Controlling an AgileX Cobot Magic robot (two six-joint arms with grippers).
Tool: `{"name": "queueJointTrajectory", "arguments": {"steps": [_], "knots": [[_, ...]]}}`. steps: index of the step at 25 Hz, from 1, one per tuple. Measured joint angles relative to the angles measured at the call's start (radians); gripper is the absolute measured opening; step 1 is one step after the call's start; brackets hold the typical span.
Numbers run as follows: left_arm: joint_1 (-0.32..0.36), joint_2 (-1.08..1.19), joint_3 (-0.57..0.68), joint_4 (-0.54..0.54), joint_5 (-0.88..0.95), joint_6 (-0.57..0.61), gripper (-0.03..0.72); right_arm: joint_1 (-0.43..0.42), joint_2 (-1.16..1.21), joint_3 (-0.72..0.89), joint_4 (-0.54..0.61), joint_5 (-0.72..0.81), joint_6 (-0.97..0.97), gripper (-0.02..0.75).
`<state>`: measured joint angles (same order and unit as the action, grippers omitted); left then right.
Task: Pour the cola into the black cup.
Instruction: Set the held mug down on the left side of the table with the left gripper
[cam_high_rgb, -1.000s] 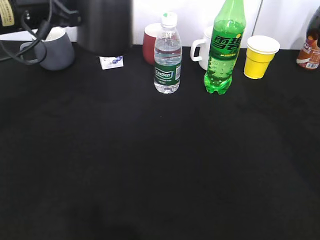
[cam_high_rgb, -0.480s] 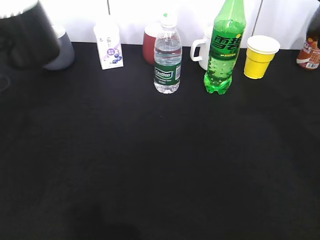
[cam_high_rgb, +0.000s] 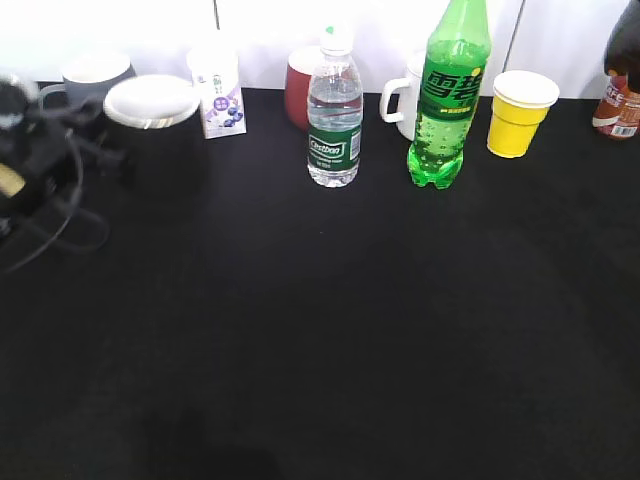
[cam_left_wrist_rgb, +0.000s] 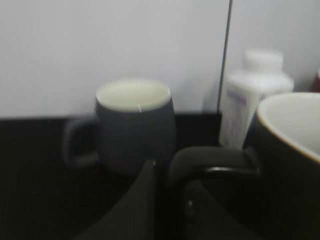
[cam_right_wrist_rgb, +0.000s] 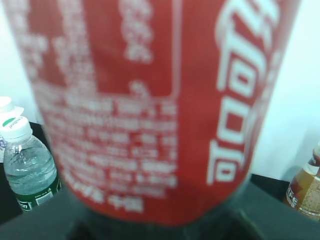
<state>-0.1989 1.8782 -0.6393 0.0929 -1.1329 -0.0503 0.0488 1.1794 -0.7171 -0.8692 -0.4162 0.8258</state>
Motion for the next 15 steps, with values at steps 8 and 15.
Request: {"name": "queueJointTrajectory", "arguments": {"steps": [8, 15], "knots": [[-0.018, 0.175, -0.137, 0.023, 0.008, -0.046, 0.042, 0.0, 0.0, 0.0, -0.011, 0.0, 0.0, 0.356], [-0.018, 0.232, -0.189, 0.074, 0.003, -0.056, 0.042, 0.0, 0.0, 0.0, -0.014, 0.0, 0.0, 0.356]]}}
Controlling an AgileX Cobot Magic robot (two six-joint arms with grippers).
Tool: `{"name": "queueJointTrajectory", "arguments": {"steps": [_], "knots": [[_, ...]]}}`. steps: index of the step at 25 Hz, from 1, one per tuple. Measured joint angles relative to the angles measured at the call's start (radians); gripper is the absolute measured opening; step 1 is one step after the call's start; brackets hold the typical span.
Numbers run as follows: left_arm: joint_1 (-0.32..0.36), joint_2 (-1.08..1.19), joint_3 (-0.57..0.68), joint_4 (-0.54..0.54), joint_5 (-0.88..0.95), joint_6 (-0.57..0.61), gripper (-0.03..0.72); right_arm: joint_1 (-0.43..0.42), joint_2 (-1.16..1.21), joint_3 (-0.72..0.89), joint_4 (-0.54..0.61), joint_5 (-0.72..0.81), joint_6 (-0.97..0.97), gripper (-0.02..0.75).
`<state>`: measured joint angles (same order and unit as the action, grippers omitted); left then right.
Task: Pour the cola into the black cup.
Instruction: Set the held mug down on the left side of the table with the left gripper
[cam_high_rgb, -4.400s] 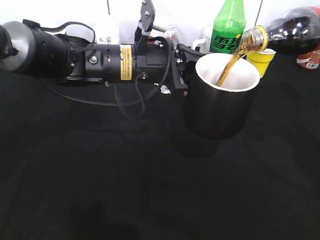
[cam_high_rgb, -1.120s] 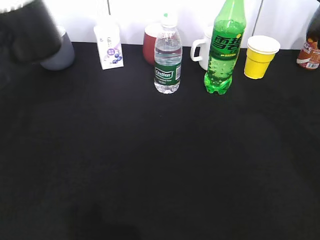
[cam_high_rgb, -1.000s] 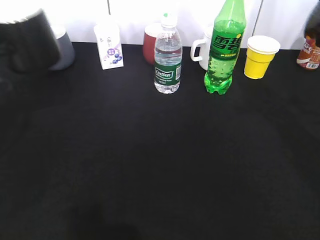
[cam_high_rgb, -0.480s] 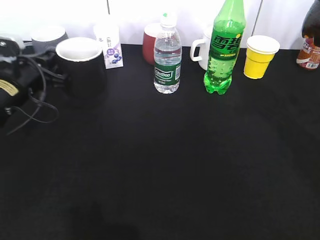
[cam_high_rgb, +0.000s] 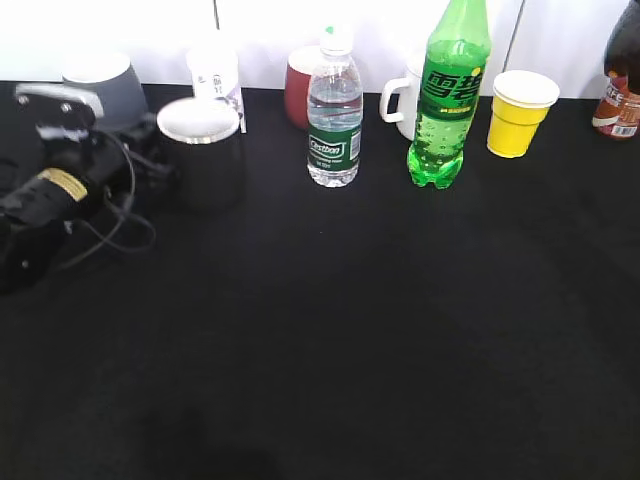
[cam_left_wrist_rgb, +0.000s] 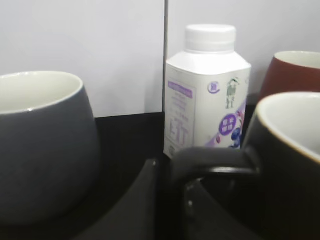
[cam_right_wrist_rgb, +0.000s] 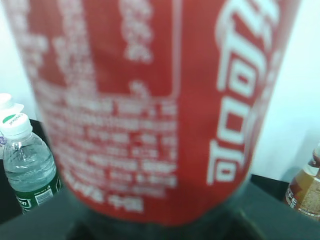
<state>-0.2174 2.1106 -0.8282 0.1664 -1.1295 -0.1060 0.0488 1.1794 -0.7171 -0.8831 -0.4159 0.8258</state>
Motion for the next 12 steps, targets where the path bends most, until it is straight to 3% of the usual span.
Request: {"name": "queueJointTrajectory", "arguments": {"steps": [3, 7, 12], "knots": [[0.0, 0.001, -0.001, 0.005, -0.01, -0.005, 0.066, 0.0, 0.0, 0.0, -0.001, -0.001, 0.0, 0.356], [-0.002, -0.001, -0.004, 0.003, -0.046, -0.034, 0.363, 0.0, 0.0, 0.0, -0.001, 0.0, 0.0, 0.356], [-0.001, -0.004, -0.006, -0.001, -0.047, -0.042, 0.403, 0.0, 0.0, 0.0, -0.004, -0.001, 0.0, 0.356]]}}
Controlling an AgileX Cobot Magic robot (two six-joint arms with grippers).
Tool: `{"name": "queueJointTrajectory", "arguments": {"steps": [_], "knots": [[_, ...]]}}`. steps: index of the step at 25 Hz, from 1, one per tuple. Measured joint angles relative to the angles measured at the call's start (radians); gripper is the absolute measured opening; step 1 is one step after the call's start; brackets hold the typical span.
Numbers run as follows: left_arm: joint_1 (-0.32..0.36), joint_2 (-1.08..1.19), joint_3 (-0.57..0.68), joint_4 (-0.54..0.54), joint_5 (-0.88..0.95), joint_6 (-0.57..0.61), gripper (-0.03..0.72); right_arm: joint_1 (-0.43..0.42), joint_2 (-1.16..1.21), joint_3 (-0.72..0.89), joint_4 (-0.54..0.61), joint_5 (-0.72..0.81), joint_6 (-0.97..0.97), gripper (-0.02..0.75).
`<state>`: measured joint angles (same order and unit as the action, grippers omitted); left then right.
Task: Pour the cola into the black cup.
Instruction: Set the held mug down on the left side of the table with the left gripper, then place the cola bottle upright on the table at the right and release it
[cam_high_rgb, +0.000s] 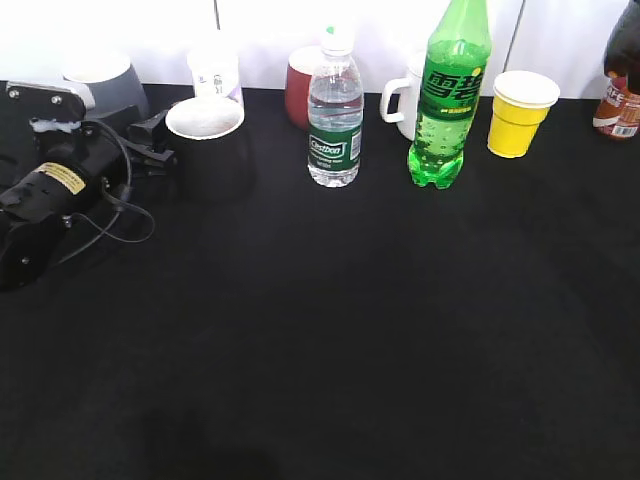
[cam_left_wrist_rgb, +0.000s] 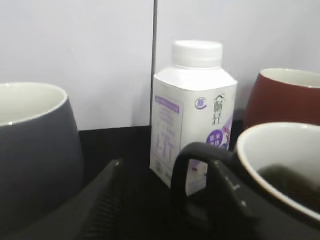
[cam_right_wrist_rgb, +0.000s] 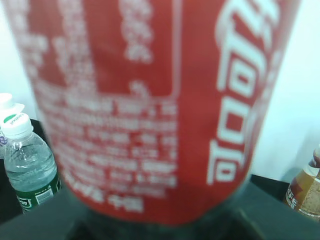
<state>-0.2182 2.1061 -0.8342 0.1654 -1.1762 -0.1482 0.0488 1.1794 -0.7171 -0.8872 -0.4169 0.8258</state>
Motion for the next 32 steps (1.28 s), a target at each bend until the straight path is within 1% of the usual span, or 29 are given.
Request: {"name": "queueJointTrajectory", "arguments": {"steps": [3, 5, 7, 9, 10, 12, 13, 14, 16, 17, 20, 23, 24, 25, 26, 28, 29, 30, 32], "knots": [[0.009, 0.0, 0.014, 0.006, 0.007, 0.0, 0.403, 0.0, 0.0, 0.0, -0.003, 0.0, 0.0, 0.356], [0.055, -0.001, 0.079, 0.014, -0.023, 0.0, 0.403, 0.0, 0.0, 0.0, -0.003, 0.0, 0.0, 0.356], [0.113, -0.028, 0.175, 0.01, -0.027, -0.003, 0.403, 0.0, 0.0, 0.0, -0.003, 0.001, 0.0, 0.356], [0.119, -0.08, 0.24, 0.018, -0.026, -0.004, 0.402, 0.0, 0.0, 0.0, -0.003, 0.001, 0.0, 0.356], [0.119, -0.114, 0.258, 0.047, -0.026, -0.004, 0.391, 0.0, 0.0, 0.0, -0.003, 0.001, 0.0, 0.356], [0.119, -0.214, 0.288, 0.106, -0.026, -0.004, 0.312, 0.0, 0.0, 0.0, -0.003, 0.002, 0.0, 0.356], [0.119, -0.291, 0.305, 0.117, -0.027, -0.004, 0.265, 0.0, 0.0, 0.0, -0.003, 0.003, 0.0, 0.356], [0.119, -0.376, 0.317, 0.121, -0.004, -0.004, 0.241, 0.0, 0.0, 0.0, -0.003, 0.007, 0.0, 0.356], [0.119, -0.589, 0.32, 0.155, 0.211, -0.009, 0.232, 0.0, 0.0, 0.0, 0.018, 0.048, 0.0, 0.356], [0.119, -0.719, 0.321, 0.162, 0.309, -0.042, 0.23, 0.0, 0.0, 0.0, 0.037, 0.083, 0.0, 0.356], [0.119, -1.085, 0.321, 0.163, 0.536, -0.071, 0.229, 0.0, 0.0, 0.0, 0.077, 0.106, 0.0, 0.356], [0.119, -1.399, 0.321, 0.162, 0.766, -0.073, 0.229, 0.0, 0.02, 0.0, 0.085, 0.109, -0.046, 0.356], [0.119, -1.461, 0.321, 0.162, 0.817, -0.073, 0.229, 0.0, 0.043, 0.0, 0.091, 0.11, -0.077, 0.356], [0.119, -1.497, 0.321, 0.159, 0.866, -0.074, 0.229, 0.0, 0.066, 0.0, 0.126, 0.111, -0.132, 0.356], [0.119, -1.517, 0.317, 0.157, 0.901, -0.074, 0.229, 0.0, 0.084, 0.0, 0.206, 0.113, -0.204, 0.356], [0.119, -1.524, 0.292, 0.156, 0.925, -0.074, 0.229, 0.0, 0.091, 0.0, 0.428, 0.115, -0.429, 0.356], [0.119, -1.524, 0.278, 0.156, 0.927, -0.074, 0.229, 0.0, 0.091, 0.0, 0.51, 0.116, -0.5, 0.356], [0.119, -1.524, 0.268, 0.156, 0.927, -0.074, 0.229, 0.0, 0.091, 0.0, 0.568, 0.115, -0.539, 0.356], [0.119, -1.524, 0.261, 0.157, 0.927, -0.074, 0.229, 0.0, 0.091, 0.0, 0.597, 0.115, -0.557, 0.356]]}}
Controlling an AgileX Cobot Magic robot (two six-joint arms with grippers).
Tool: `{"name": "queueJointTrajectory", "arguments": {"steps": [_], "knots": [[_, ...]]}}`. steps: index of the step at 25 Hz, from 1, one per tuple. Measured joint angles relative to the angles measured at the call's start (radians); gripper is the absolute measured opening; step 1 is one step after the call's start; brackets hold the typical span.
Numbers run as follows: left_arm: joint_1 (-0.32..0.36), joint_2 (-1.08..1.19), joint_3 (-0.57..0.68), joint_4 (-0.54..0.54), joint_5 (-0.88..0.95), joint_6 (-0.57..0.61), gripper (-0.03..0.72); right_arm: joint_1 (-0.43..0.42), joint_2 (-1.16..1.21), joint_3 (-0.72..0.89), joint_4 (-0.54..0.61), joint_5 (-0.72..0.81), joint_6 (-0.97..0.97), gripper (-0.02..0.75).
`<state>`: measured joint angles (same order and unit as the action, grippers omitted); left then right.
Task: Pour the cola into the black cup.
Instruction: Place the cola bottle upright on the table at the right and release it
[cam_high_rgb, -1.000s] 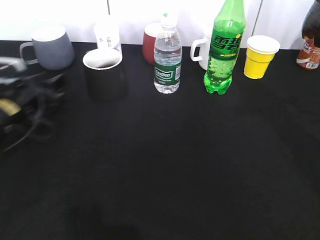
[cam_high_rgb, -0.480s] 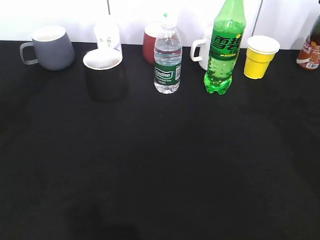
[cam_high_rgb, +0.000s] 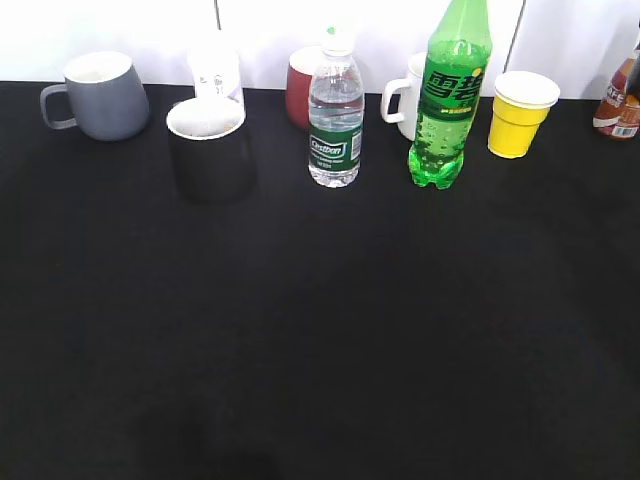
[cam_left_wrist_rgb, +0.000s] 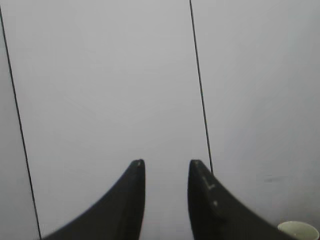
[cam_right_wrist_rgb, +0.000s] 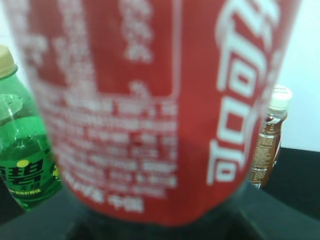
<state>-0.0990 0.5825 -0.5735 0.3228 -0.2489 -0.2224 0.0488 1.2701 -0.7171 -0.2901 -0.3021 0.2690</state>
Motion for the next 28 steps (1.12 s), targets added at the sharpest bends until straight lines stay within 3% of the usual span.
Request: {"name": "queueJointTrajectory", "arguments": {"steps": [3, 6, 12, 14, 17, 23, 28], "knots": [[0.0, -0.001, 0.0, 0.002, 0.0, 0.0, 0.229, 0.0, 0.01, 0.048, 0.045, -0.042, -0.005, 0.356], [0.0, -0.006, 0.0, 0.008, 0.0, 0.0, 0.228, 0.0, 0.011, 0.232, 0.238, -0.273, -0.173, 0.356], [0.0, -0.008, 0.0, 0.009, 0.0, 0.0, 0.228, 0.0, 0.217, 0.51, 0.351, -0.829, -0.281, 0.356], [0.0, -0.008, 0.0, 0.009, 0.0, 0.0, 0.228, 0.0, 0.329, 0.525, 0.389, -0.86, -0.291, 0.356], [0.0, -0.008, 0.0, 0.009, 0.0, 0.0, 0.226, 0.0, 0.373, 0.512, 0.338, -0.861, -0.295, 0.356], [0.0, -0.008, 0.0, 0.009, 0.008, 0.0, 0.226, 0.0, 0.499, 0.377, 0.363, -0.876, -0.302, 0.356], [0.0, -0.031, 0.0, -0.007, 0.249, 0.0, 0.221, 0.0, 0.616, 0.264, 0.367, -0.908, -0.305, 0.356]]}}
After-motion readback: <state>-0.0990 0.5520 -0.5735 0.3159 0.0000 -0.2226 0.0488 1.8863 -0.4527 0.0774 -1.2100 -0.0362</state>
